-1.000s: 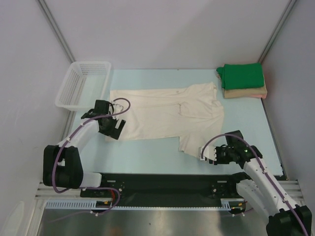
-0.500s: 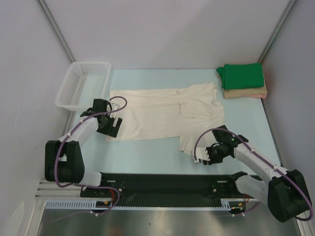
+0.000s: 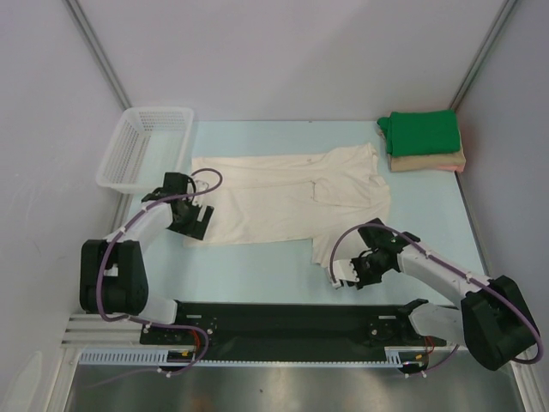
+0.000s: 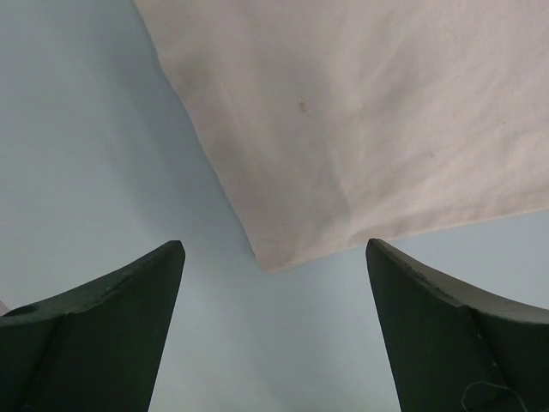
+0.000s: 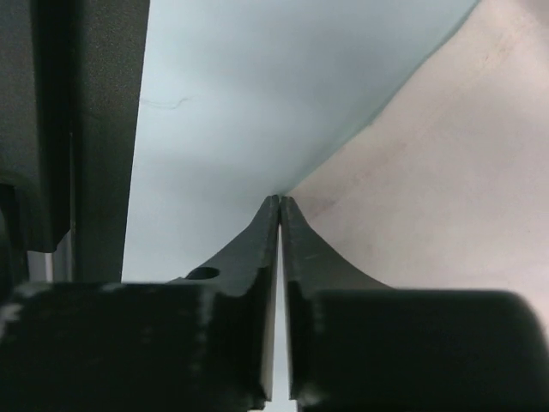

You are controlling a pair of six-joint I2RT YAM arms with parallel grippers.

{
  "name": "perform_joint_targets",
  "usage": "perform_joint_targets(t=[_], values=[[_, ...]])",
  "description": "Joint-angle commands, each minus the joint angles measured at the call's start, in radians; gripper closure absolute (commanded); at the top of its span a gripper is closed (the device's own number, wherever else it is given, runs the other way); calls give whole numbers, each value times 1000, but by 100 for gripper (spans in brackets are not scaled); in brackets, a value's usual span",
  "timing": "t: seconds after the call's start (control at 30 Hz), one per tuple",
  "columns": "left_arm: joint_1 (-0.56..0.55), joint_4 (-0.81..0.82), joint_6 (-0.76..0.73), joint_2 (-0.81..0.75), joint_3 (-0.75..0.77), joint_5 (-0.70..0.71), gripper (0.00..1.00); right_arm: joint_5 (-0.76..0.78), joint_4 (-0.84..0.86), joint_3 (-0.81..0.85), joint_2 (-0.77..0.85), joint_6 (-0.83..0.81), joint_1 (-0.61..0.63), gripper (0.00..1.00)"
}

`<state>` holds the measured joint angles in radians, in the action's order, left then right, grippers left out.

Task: Fold and stack the t-shirts
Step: Fold the tshirt

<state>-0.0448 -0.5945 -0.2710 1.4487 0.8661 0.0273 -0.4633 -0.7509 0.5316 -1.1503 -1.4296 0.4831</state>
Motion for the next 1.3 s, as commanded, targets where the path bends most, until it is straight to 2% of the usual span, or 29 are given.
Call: perform_joint_targets(t=[0.0, 0.23, 0.37, 0.47, 0.6, 0.83, 1.0, 1.1, 1.13, 1.2, 1.23, 1.27], values=[[10, -4, -16, 25, 39, 22, 8, 14, -5, 36, -17, 30, 11, 98], [13, 35, -100, 10, -6, 37, 11, 38, -27, 106, 130, 110, 11, 100], [13, 70, -267, -24, -45, 48, 14, 41, -56, 192, 175, 194, 15, 100], [13, 53, -361, -30, -59, 28, 15, 66, -41, 222, 172, 239, 31, 100], [13, 21, -393, -11, -58, -1, 20, 95, 10, 226, 146, 314, 43, 100], [22, 2, -361, 64, -35, -7, 41, 129, 71, 235, 118, 379, 84, 100], [23, -1, -353, 67, -50, -18, 44, 138, 64, 225, 121, 363, 86, 100], [23, -1, -338, 70, -52, -20, 51, 143, 70, 216, 118, 362, 84, 100], [23, -10, -330, 82, -50, -20, 60, 138, 71, 212, 118, 362, 84, 100], [23, -17, -327, 101, -49, -53, 68, 137, 76, 211, 113, 363, 84, 100], [23, -22, -324, 110, -47, -53, 76, 138, 79, 212, 110, 363, 84, 100], [23, -25, -318, 131, -50, -58, 78, 138, 81, 212, 106, 363, 84, 100]])
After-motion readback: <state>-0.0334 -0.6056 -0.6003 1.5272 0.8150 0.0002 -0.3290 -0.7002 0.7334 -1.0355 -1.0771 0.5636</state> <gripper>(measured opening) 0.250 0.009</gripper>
